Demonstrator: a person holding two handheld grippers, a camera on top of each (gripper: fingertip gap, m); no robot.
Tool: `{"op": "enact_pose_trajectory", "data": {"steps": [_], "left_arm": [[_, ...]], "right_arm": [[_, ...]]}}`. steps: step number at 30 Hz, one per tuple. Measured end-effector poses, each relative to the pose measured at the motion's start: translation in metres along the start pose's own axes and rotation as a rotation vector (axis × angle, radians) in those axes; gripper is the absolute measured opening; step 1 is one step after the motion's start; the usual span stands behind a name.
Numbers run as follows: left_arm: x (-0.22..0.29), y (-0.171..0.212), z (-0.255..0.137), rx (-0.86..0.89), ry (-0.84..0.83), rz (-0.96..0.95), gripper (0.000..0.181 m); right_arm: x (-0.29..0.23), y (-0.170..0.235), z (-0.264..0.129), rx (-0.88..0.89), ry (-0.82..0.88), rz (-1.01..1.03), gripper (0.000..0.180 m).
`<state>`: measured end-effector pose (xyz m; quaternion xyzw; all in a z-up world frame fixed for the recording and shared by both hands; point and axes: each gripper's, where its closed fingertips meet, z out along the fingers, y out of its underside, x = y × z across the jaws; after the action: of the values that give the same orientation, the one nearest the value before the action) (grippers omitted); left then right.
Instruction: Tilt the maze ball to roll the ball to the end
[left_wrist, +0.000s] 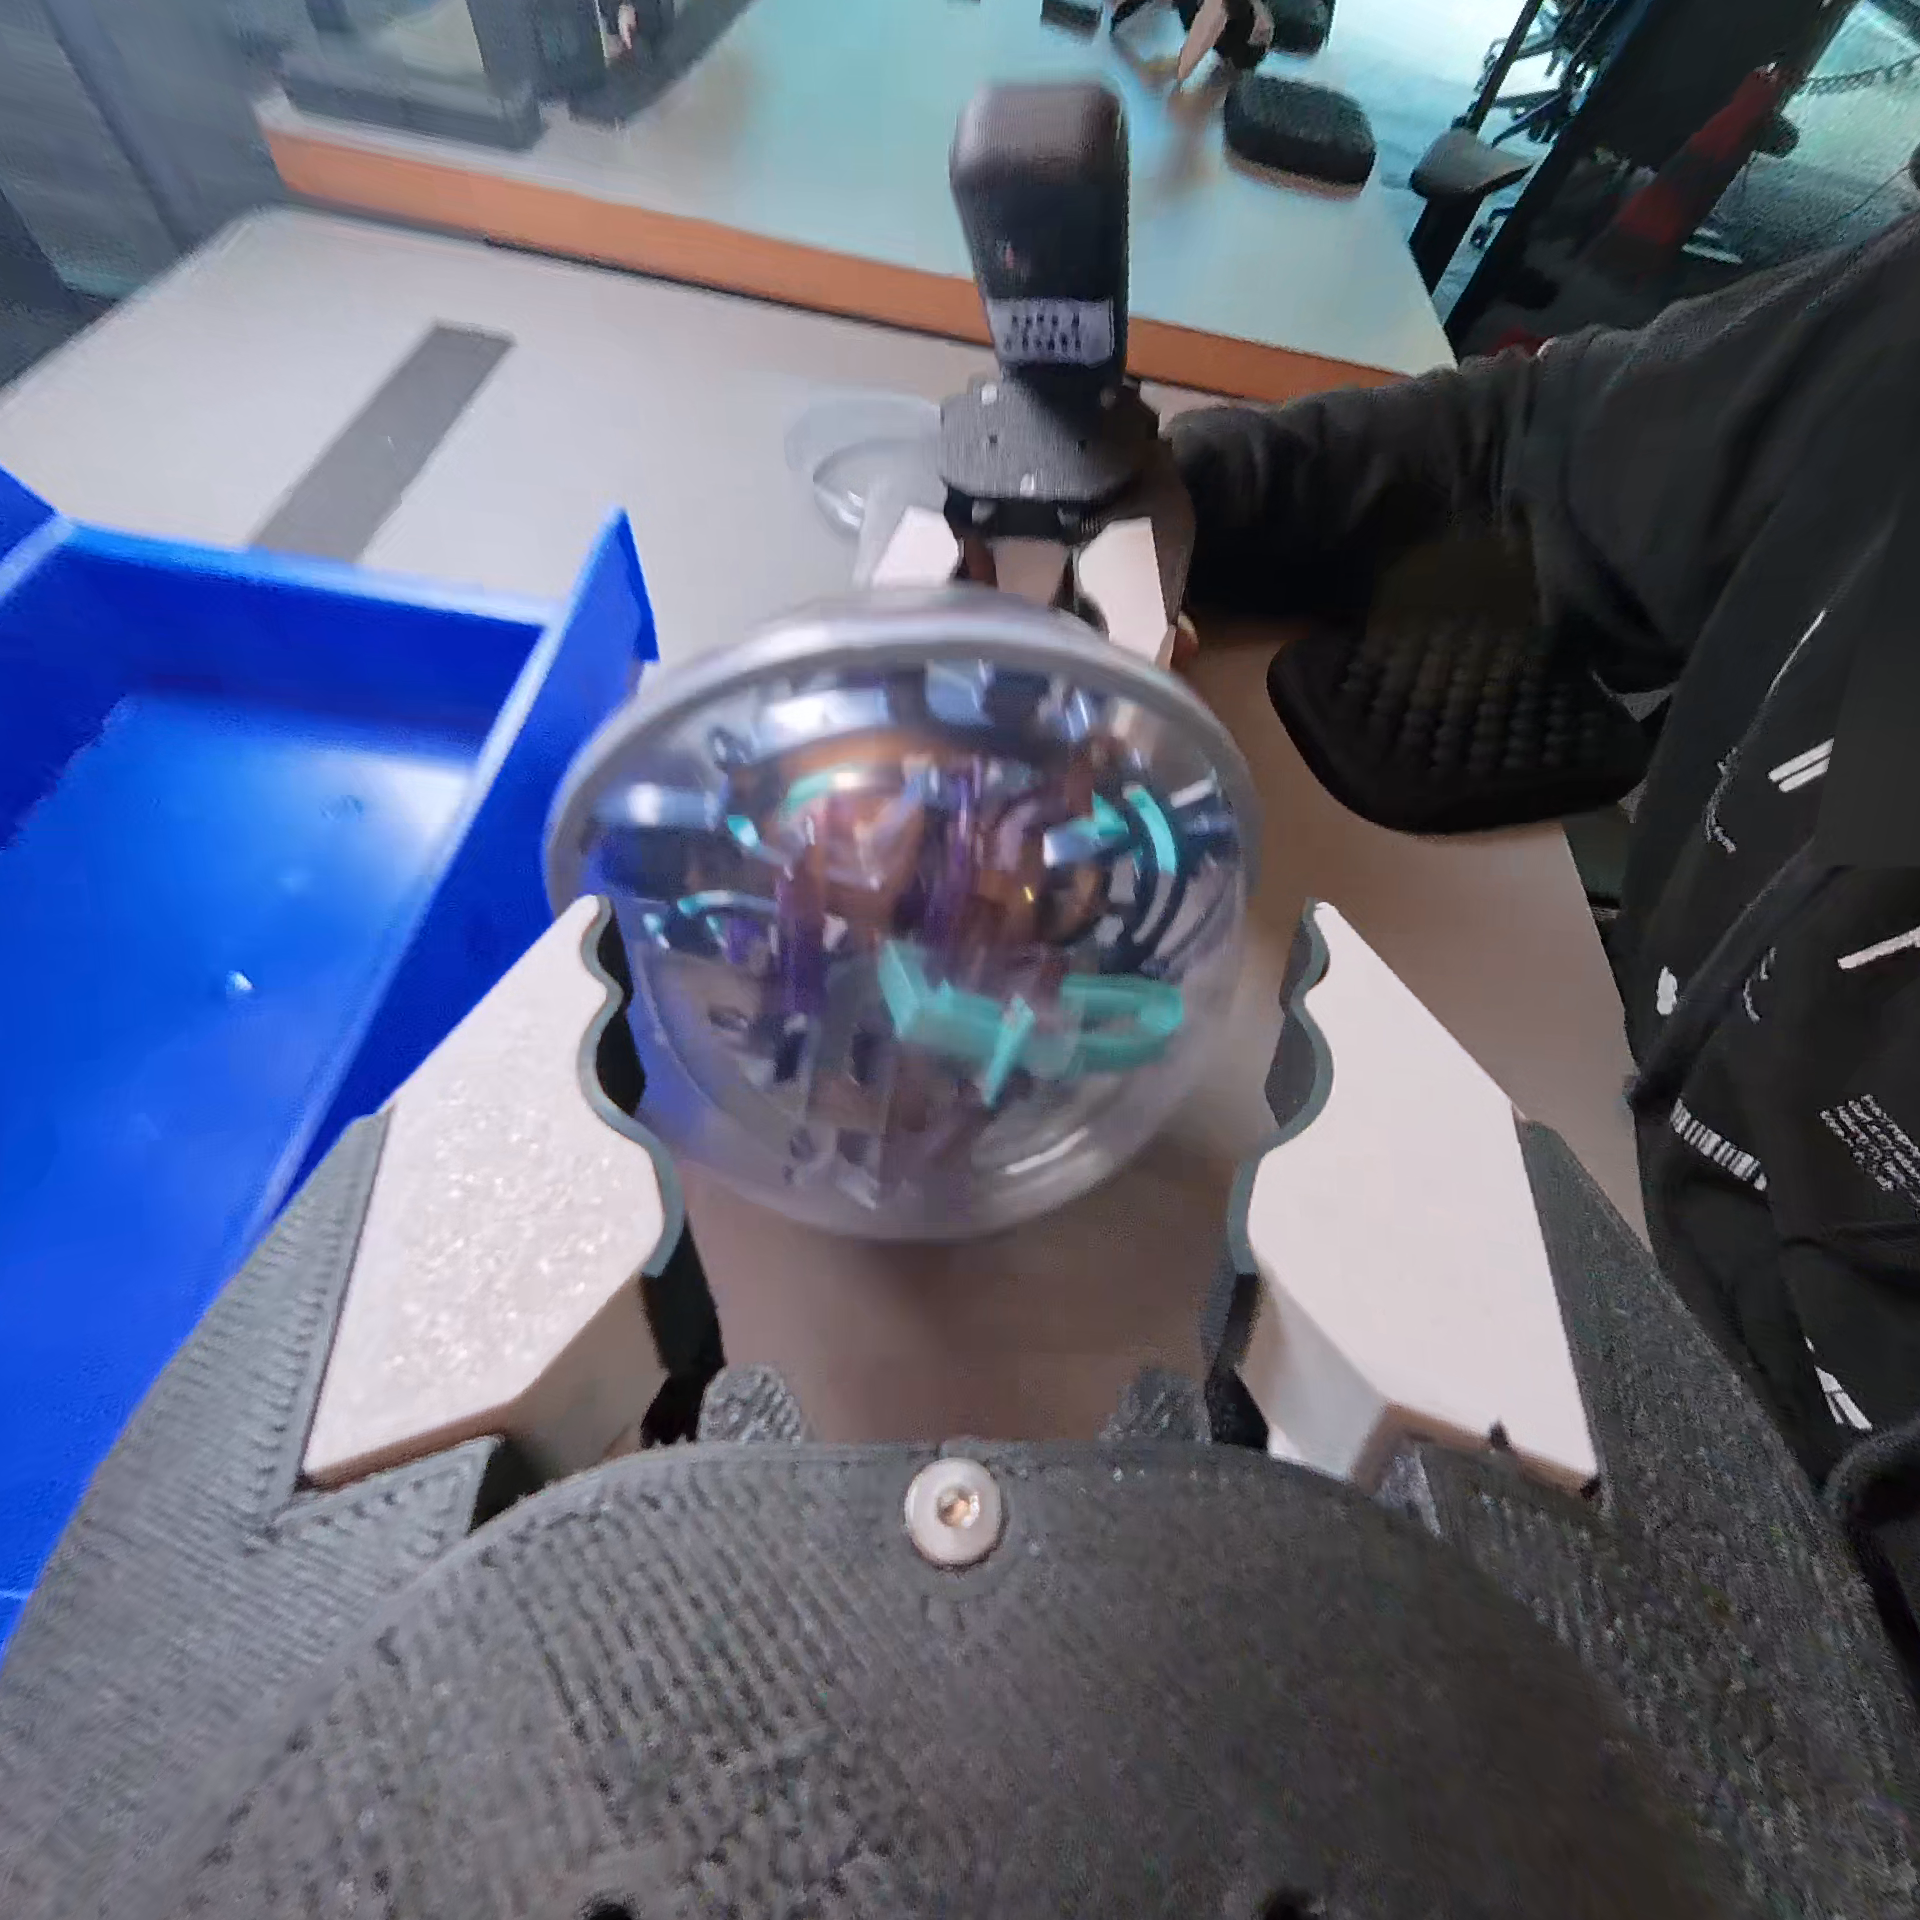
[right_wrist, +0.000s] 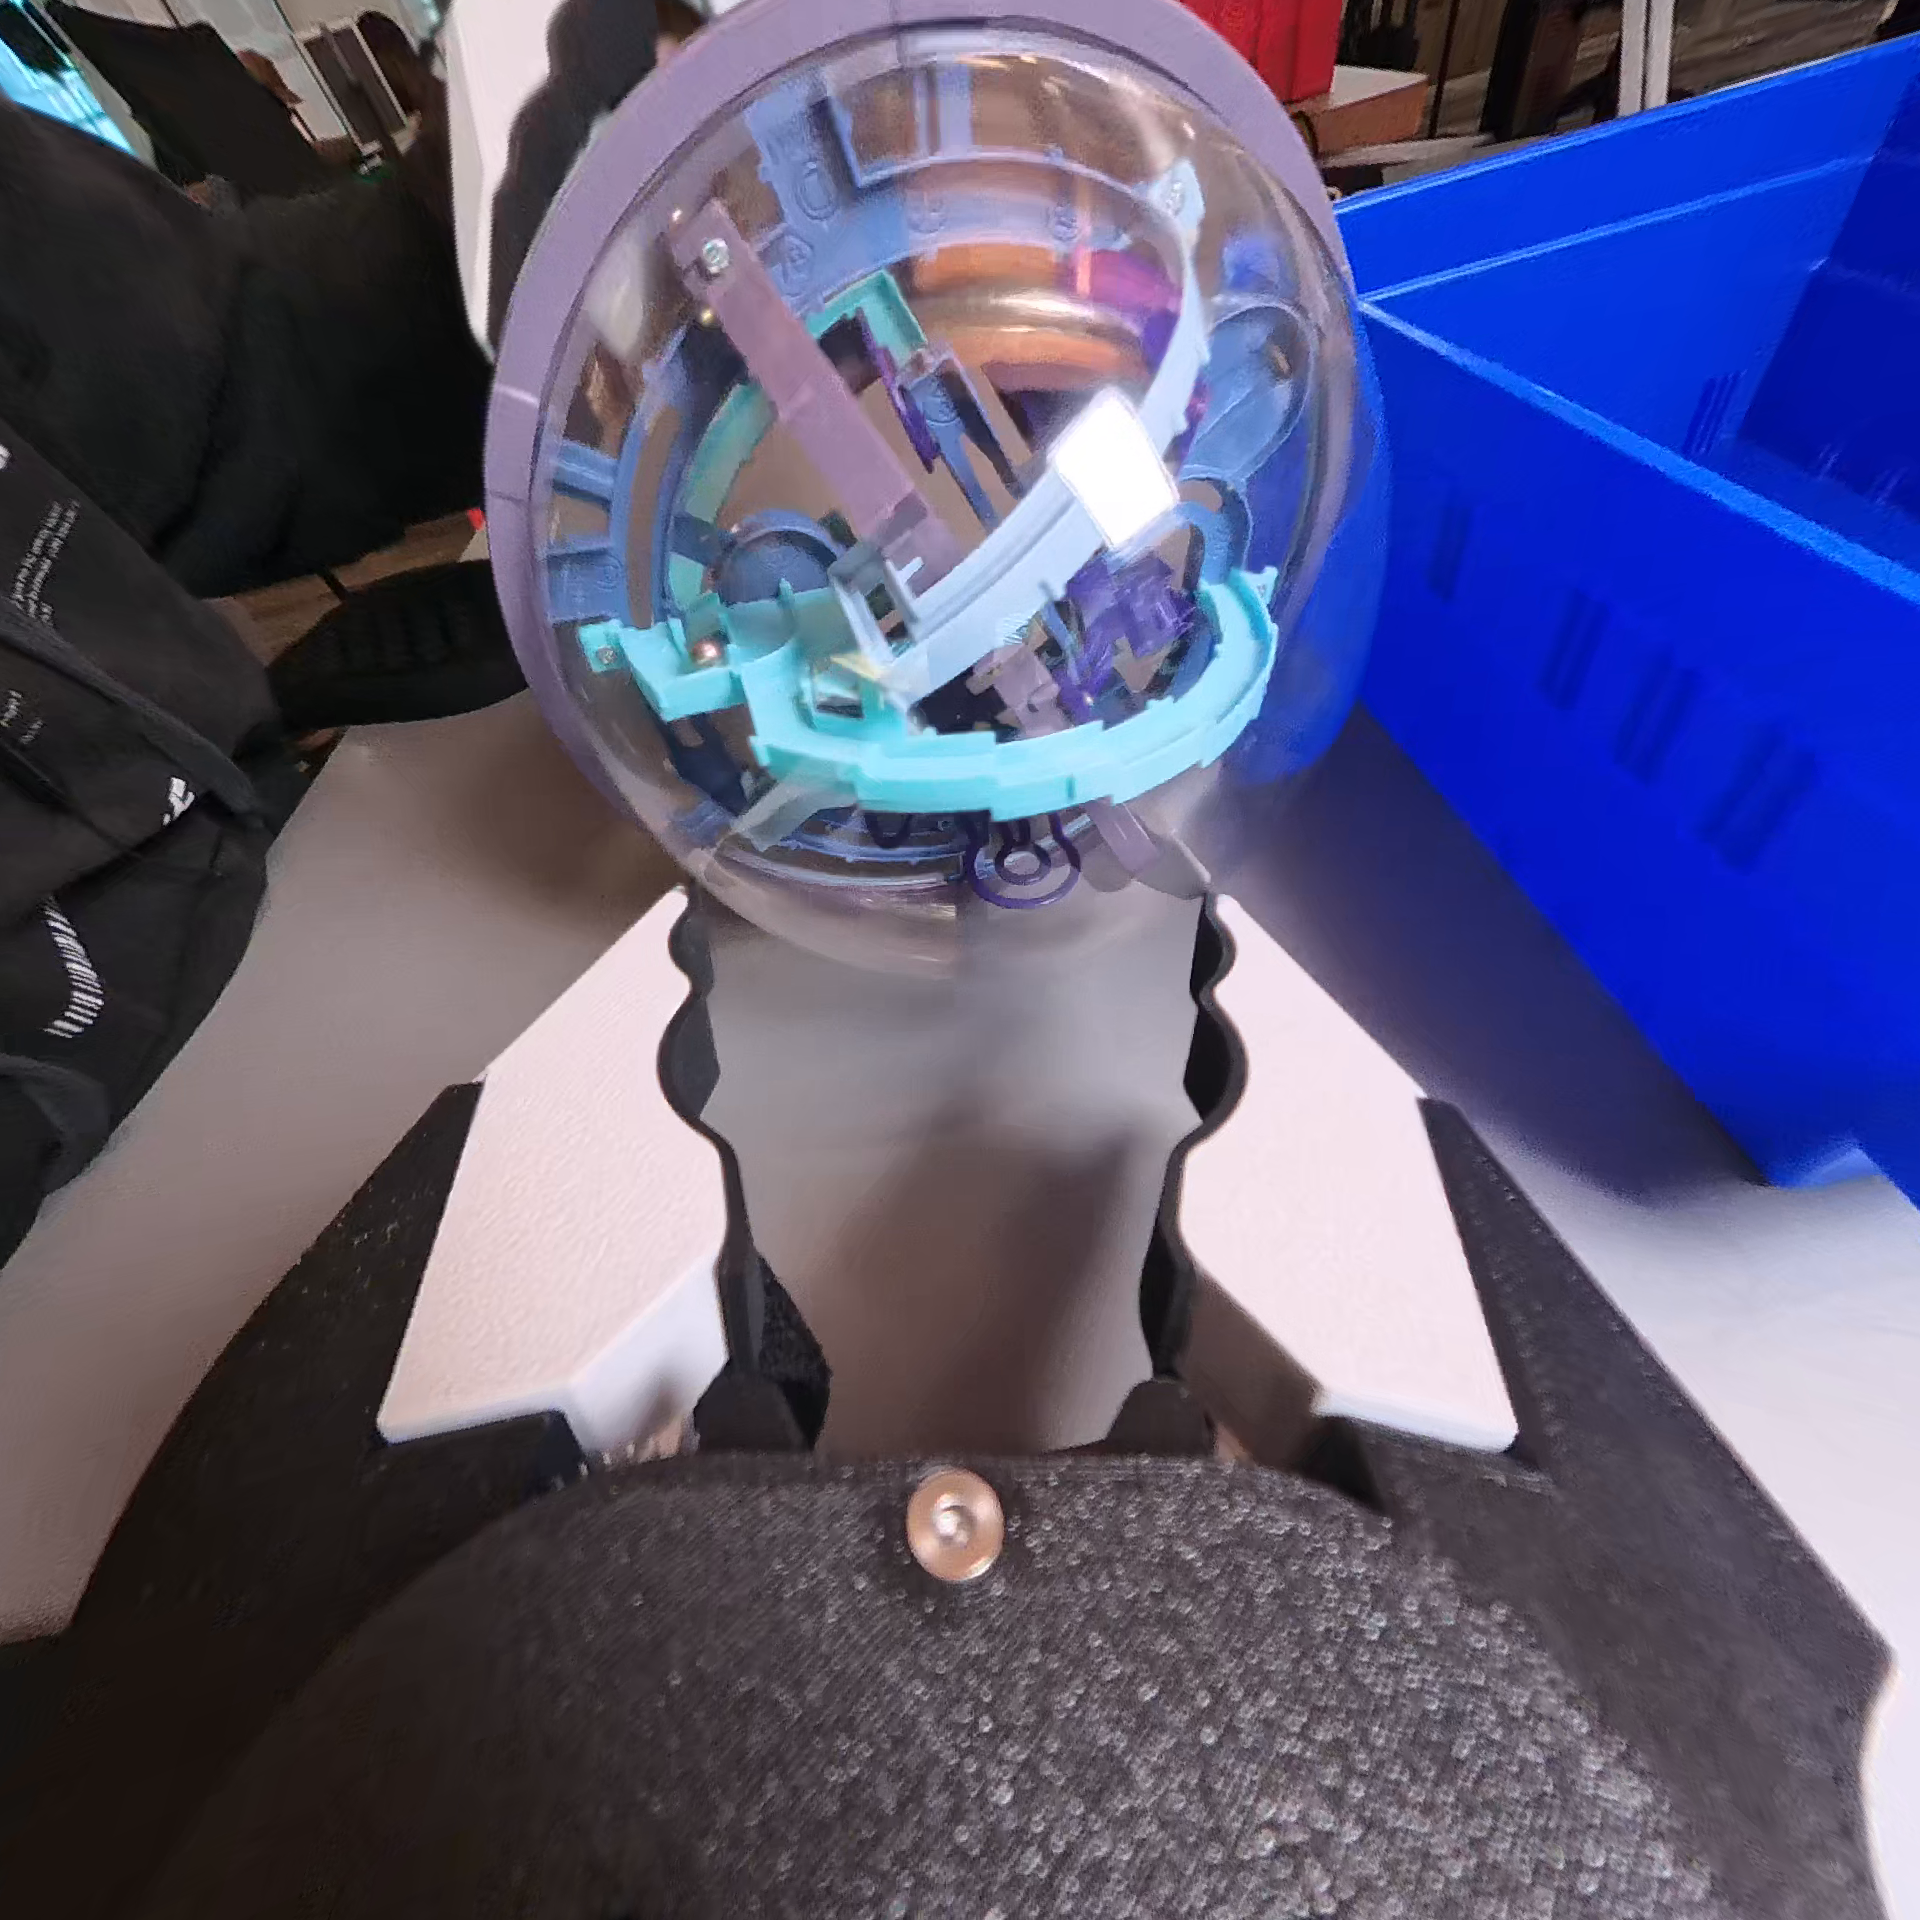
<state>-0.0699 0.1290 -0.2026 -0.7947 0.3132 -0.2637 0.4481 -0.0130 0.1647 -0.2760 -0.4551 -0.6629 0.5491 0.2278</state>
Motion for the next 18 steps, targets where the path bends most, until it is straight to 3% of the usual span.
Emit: {"op": "enact_pose_trajectory", "data": {"steps": [2, 4, 13, 18], "left_arm": [[-0.003, 0.014, 0.007, -0.004, -0.047, -0.015, 0.137], [-0.006, 0.022, 0.01, -0.03, -0.081, 0.005, 0.137], [-0.003, 0.035, 0.002, 0.093, 0.048, 0.083, 0.14], [-0.001, 0.052, 0.003, 0.138, 0.107, 0.029, 0.141]], "right_arm": [[0.0, -0.002, 0.003, 0.008, 0.007, -0.007, 0.092], [-0.004, -0.004, 0.005, 0.019, 0.006, -0.01, 0.087], [-0.012, -0.016, 0.002, 0.069, 0.087, -0.139, 0.072], [-0.018, -0.025, 0.0, 0.116, 0.081, -0.162, 0.068]]}}
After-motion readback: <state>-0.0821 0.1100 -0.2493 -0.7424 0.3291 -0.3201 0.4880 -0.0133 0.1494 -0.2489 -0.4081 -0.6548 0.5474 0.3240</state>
